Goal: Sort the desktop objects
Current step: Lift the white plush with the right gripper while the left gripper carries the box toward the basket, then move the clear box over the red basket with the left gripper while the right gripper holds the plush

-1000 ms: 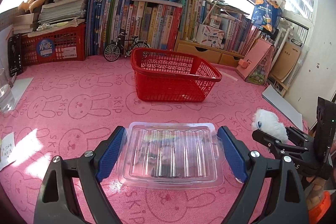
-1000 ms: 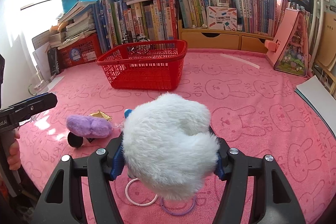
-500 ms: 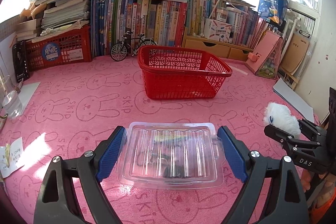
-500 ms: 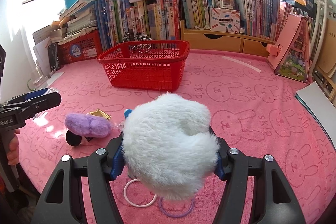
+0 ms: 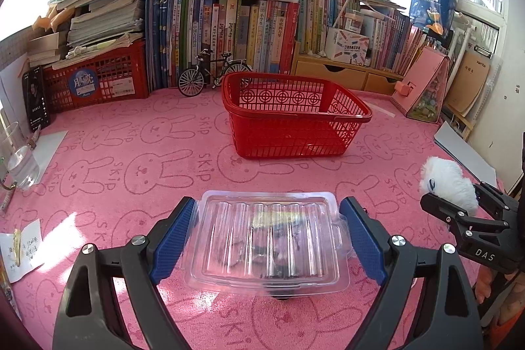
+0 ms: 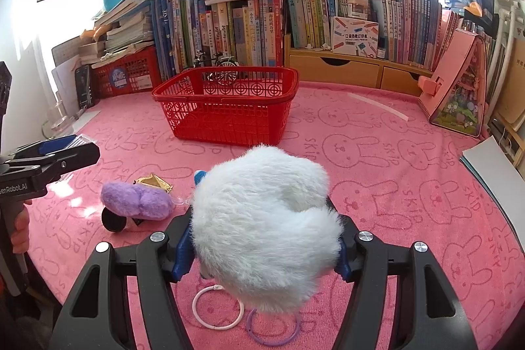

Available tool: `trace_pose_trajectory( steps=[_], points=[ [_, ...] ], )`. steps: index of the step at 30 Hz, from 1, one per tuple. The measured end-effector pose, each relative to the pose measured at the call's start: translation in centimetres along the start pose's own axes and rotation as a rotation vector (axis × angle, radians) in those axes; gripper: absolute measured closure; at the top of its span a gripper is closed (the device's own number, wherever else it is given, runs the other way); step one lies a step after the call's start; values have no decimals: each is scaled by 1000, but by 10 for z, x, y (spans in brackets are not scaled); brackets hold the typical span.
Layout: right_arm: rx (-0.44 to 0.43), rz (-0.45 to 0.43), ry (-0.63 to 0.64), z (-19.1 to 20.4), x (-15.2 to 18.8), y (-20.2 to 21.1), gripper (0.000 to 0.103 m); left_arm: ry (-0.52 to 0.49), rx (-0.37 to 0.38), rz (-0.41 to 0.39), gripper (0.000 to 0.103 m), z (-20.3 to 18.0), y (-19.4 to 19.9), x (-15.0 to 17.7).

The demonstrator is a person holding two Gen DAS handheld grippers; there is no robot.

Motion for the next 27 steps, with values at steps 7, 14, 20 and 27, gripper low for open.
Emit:
trace_pose_trajectory(
  steps=[7, 14, 20, 27],
  points=[
    [3, -16, 26, 2, -11, 1, 37, 8, 9, 4, 14, 0, -1, -5],
    [4, -17, 39, 2, -22, -1, 37, 16, 37, 13, 14, -2, -3, -13],
    [9, -14, 61, 2, -31, -4, 37, 18, 44, 6, 14, -3, -4, -21],
    [17, -23, 106, 9, -40, -5, 37, 1, 44, 10, 14, -5, -9, -26]
  ],
)
Point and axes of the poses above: each gripper's, at about its wrist camera, not at the fingertips, and y roughly against the way its jaws point, z to its left, x to its underside, the point moved 1 cm from there along -y, roughly the way its jaws point, and after that the axes turned 1 degree about -y, right-handed, at the moved point
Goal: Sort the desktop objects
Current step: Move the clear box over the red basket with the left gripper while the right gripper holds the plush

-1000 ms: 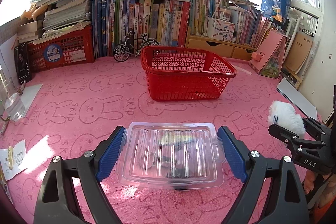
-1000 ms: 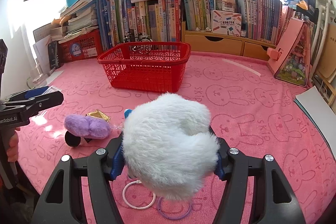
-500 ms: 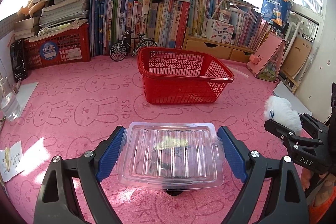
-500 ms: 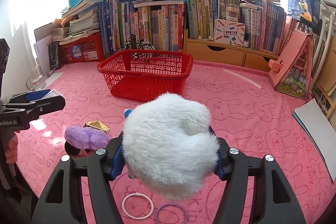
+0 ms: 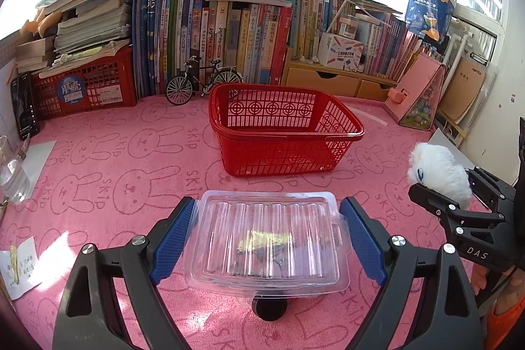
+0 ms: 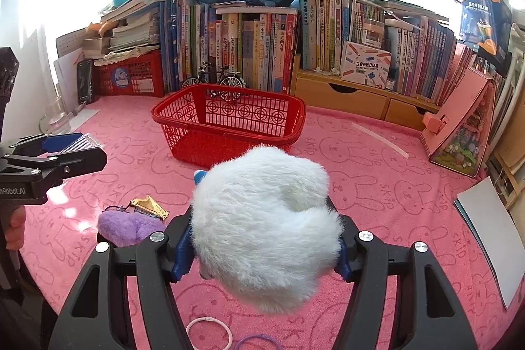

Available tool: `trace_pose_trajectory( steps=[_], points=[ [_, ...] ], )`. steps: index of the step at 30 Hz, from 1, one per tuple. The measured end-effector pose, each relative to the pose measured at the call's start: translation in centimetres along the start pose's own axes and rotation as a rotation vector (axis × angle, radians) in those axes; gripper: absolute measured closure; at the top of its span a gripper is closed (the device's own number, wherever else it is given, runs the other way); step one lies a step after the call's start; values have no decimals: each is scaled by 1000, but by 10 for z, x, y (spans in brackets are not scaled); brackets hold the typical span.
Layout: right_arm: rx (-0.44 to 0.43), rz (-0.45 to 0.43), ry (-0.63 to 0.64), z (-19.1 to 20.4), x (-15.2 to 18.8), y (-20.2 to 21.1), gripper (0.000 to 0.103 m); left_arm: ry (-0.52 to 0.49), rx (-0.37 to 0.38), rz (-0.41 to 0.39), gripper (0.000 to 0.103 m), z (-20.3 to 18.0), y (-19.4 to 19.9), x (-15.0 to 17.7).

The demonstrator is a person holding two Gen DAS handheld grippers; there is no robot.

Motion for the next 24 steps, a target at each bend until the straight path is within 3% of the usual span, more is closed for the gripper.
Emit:
trace_pose_trajectory(
  steps=[24],
  points=[
    [-7, 12, 1, -7, -8, -5, 37, -41, -4, 1, 14, -2, -10, -11]
  ],
)
Point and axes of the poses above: each gripper's, at about its wrist camera, not at the fingertips, and y roughly against the way its jaws point, z to its left, x to its underside, the point moved 1 cm from there along -y, roughly the way its jaws point, and after that the axes turned 1 degree about -y, right-handed, at the moved point
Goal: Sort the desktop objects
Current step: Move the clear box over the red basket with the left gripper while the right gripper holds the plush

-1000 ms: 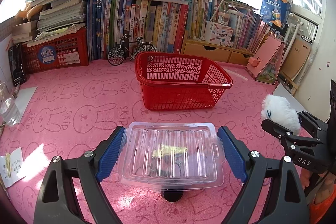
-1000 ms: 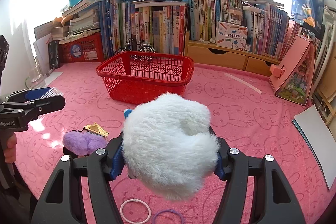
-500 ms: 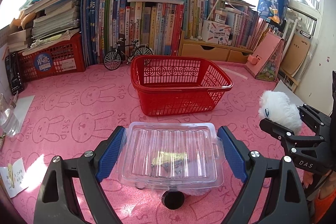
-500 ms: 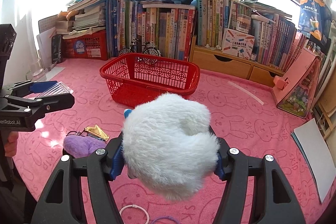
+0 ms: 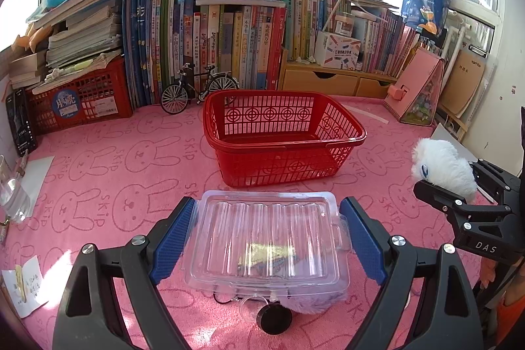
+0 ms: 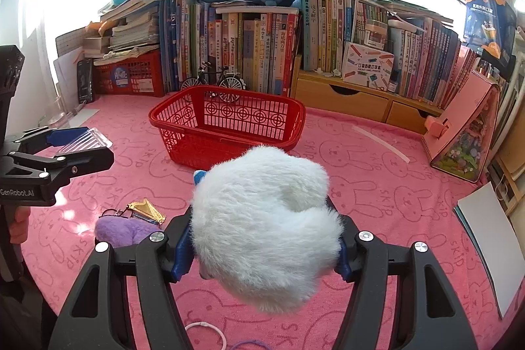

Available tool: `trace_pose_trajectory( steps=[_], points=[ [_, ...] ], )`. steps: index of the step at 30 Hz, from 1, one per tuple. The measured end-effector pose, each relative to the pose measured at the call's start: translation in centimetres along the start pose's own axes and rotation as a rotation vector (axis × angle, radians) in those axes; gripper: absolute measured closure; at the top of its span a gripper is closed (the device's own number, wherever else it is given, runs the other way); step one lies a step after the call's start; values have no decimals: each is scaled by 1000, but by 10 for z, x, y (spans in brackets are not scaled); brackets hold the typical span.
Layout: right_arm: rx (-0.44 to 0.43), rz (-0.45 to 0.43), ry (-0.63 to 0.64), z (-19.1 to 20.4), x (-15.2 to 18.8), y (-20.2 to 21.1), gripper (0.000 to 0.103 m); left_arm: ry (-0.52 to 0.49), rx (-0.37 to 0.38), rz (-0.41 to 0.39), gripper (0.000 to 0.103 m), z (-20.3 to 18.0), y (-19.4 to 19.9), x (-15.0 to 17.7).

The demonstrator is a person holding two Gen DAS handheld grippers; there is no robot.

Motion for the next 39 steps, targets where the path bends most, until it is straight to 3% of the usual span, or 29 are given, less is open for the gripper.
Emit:
trace_pose_trajectory(
  steps=[19, 32, 39],
  points=[
    [8, 9, -33, -17, -7, -4, 37, 30, 1, -4, 14, 10, -5, -15],
    [-36, 8, -37, -22, -23, -3, 37, 35, 10, -6, 14, 9, -10, -31],
    [-72, 19, -29, -22, -36, -9, 37, 53, 22, 36, 14, 10, -29, -44]
  ],
)
Point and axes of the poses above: each gripper's, at about its wrist camera, not at the fingertips, and y roughly against the way its jaws point, z to its left, x to its underside, the point moved 1 cm from there along -y, roughly the way its jaws point, and after that the axes turned 1 degree about -y, right-handed, at the moved point
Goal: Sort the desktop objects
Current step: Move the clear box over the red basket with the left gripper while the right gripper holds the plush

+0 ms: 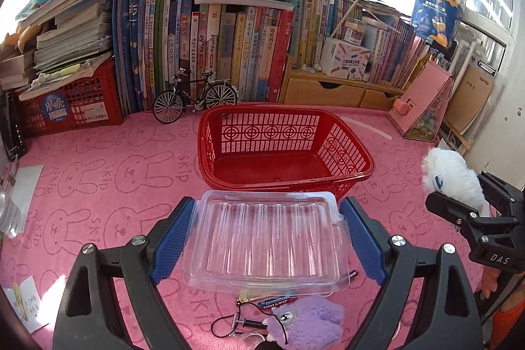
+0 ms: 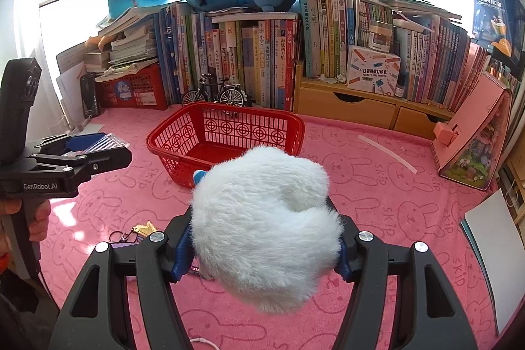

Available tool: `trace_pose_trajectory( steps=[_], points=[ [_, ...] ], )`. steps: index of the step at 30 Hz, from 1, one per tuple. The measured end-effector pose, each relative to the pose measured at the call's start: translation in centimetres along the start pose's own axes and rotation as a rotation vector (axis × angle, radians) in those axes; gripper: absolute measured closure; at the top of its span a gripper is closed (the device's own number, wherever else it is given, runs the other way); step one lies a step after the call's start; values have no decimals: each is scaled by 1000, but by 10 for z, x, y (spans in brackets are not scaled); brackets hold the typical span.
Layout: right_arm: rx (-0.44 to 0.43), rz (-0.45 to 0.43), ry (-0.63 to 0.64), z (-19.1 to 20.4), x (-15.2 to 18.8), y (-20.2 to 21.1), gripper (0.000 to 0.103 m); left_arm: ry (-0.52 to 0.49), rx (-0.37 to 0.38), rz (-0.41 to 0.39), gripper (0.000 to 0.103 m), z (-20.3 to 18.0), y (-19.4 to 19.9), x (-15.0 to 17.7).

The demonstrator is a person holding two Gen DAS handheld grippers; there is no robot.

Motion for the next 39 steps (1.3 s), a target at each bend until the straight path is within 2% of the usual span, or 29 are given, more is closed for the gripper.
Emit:
trace_pose_trajectory(
  steps=[8, 20, 27, 39],
  points=[
    [-2, 24, -3, -7, -4, -6, 37, -6, -26, 15, 14, 4, -9, -12],
    [-21, 52, 9, -6, -12, -24, 37, 44, -28, 19, 14, 12, -26, -22],
    [-51, 65, -24, -9, -18, -35, 37, 29, -42, 25, 14, 10, -34, -24],
    [-53, 82, -27, -10, -32, -48, 37, 22, -69, 31, 14, 12, -50, -35]
  ],
)
Point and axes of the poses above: each gripper's, at about its wrist camera, not at the fingertips, and y roughly against the way its jaws point, z to its left, x to its underside, the point moved 1 cm from there along -y, roughly the way its jaws point, and after that the axes turned 1 degree about -y, right-handed, at the moved point
